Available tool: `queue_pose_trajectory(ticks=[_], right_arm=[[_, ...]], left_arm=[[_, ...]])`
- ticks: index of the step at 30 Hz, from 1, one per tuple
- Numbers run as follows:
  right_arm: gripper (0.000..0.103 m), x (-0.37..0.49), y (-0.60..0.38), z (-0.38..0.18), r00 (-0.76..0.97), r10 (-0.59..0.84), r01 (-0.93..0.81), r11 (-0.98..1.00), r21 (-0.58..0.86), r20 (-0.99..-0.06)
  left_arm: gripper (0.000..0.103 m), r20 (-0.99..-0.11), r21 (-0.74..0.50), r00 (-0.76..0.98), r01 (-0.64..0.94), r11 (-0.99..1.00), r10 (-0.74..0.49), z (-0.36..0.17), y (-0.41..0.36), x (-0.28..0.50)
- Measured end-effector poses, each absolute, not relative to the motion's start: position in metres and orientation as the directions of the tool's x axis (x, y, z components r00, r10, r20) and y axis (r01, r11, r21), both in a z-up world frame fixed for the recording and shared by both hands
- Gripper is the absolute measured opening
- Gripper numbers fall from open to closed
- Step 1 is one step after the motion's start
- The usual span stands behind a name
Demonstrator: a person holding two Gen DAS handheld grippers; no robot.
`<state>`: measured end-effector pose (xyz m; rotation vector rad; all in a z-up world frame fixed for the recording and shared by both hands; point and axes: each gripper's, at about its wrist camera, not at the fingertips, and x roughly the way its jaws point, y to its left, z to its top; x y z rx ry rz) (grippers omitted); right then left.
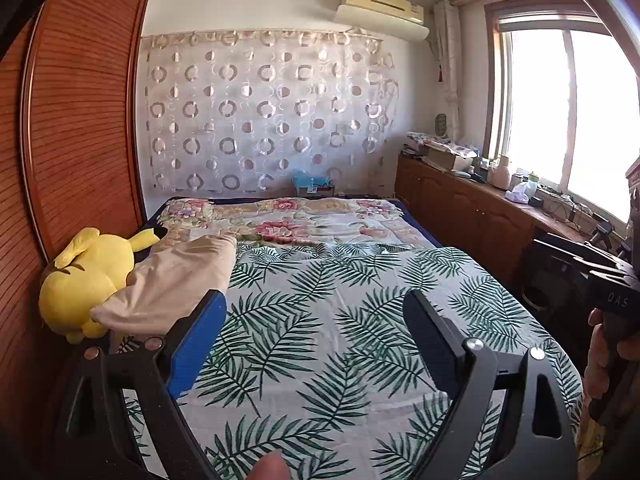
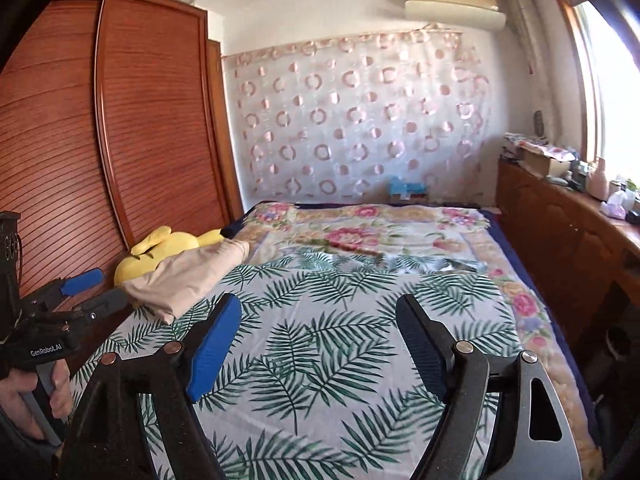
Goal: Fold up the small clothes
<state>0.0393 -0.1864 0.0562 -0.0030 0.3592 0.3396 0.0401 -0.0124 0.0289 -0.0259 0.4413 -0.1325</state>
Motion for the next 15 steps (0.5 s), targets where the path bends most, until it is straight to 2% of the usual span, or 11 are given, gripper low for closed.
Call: queue_pose_trajectory(ticks=[6, 15], right_arm=[[0.081, 0.015, -0.178, 0.046, 0.896, 0.306, -0.306, 0.951, 0.053, -0.321], [0.081, 0.018, -0.177, 0.035, 0.902, 0.293, -0.289, 0.955, 0.060, -0.319]], left_arm=[[0.090, -0.405, -0.013, 0.908, 0.107, 0.994, -0.103, 0.037, -0.026, 0.033], [0.090, -0.404, -0.029, 0.910, 0.091, 0.995, -0.094, 0.036, -0.028, 0.030]])
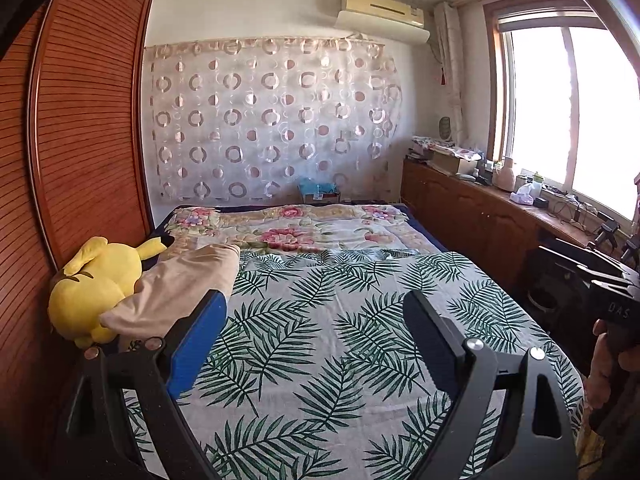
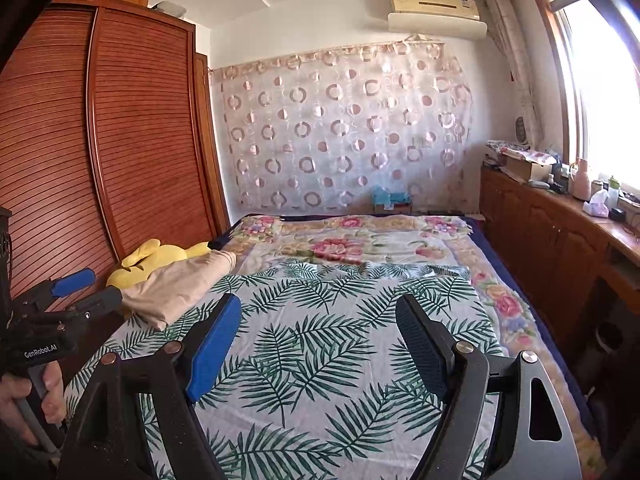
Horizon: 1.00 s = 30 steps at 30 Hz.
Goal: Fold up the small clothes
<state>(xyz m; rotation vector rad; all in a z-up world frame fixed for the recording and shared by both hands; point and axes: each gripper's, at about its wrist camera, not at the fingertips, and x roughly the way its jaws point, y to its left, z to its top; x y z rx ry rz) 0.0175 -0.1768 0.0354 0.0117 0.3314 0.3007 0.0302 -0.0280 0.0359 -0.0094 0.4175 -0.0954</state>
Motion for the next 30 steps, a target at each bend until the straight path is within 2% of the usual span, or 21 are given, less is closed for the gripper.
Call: queue_pose_trajectory(ticks=[30], right_arm=[[0.081, 0.017, -0.195, 0.035, 0.902, 0.291, -0.286, 0.956, 0.063, -0.320]], left_arm=[[0.090, -0.402, -0.027, 0.911, 0.088, 0.996, -0.092, 0.036, -0.025, 0.029]])
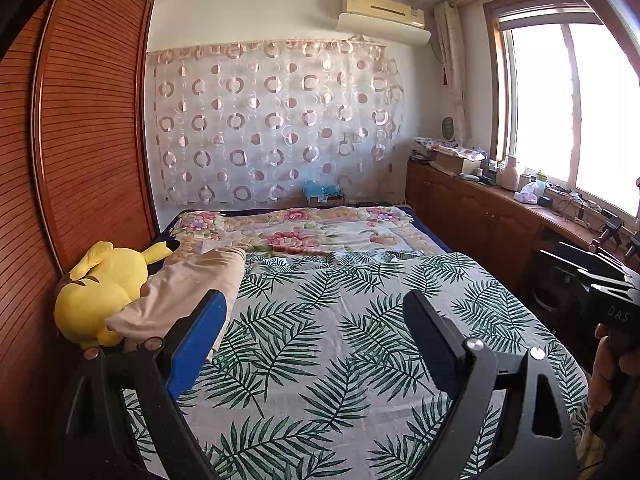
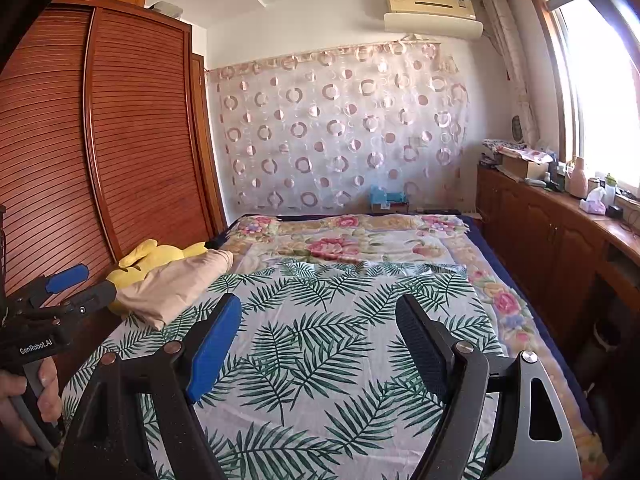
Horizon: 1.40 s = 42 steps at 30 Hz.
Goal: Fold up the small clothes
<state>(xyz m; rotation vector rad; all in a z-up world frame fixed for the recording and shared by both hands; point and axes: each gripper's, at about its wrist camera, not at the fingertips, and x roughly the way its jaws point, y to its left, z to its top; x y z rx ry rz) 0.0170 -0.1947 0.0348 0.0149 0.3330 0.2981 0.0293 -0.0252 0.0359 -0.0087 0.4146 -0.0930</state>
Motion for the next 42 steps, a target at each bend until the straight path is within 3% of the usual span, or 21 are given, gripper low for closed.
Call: queue_pose_trajectory(ticks=[42], right_arm=[[0.081, 0.0197, -0.2033, 0.0346, 0.902, 0.298, -0.296, 0.954, 0.055, -0.313]], left_arm=[[0.090, -0.393, -0.019, 0.915, 0.087, 0.996, -0.087, 0.0322, -0.0216, 0.0288]])
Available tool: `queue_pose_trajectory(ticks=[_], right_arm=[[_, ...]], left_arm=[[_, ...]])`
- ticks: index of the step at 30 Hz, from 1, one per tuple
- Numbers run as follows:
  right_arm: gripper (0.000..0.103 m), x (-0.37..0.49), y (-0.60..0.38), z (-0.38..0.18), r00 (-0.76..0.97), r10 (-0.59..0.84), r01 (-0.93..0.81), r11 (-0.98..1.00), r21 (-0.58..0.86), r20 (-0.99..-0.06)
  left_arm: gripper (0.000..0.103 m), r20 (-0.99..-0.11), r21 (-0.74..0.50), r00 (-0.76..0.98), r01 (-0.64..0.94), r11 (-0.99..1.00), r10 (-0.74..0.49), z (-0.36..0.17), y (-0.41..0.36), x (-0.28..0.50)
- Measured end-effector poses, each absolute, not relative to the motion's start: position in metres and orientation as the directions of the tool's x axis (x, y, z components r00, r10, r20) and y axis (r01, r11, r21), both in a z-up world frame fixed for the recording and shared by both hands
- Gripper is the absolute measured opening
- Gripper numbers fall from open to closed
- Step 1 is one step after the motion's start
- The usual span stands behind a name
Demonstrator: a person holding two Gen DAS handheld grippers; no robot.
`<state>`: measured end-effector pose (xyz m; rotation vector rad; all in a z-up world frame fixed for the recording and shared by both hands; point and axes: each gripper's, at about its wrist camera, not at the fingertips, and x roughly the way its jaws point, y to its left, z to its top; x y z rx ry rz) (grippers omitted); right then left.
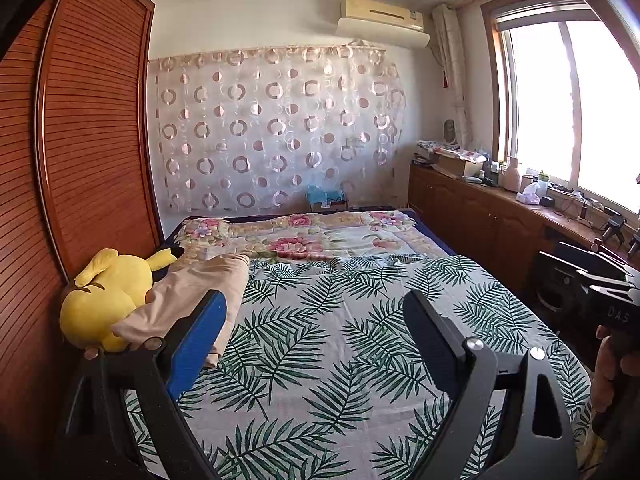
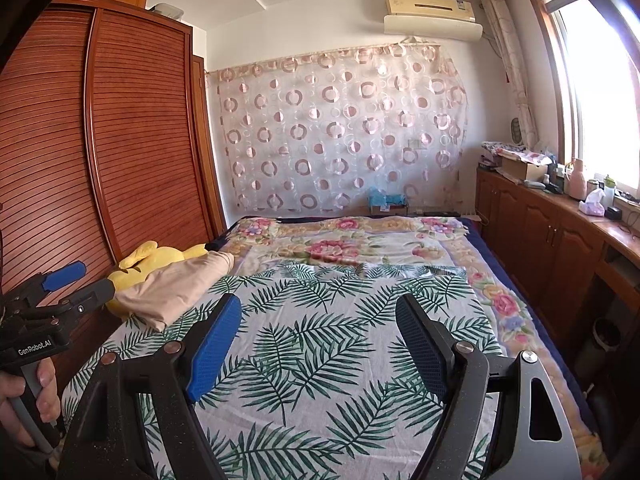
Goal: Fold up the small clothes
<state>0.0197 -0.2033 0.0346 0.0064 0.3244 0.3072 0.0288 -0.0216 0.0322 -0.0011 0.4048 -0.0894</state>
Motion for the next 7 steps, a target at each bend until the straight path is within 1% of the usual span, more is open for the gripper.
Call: queue_pose_trajectory(ticks=[7], right_arm=[[0.081, 0.0204, -0.2042, 0.0341, 0.901, 0.300, -0.298, 0.953, 0.055, -0.312]], left_arm=[[0.090, -0.394, -0.017, 0.915, 0.086, 0.996, -0.086, 0.0307, -0.0218, 0.0285]])
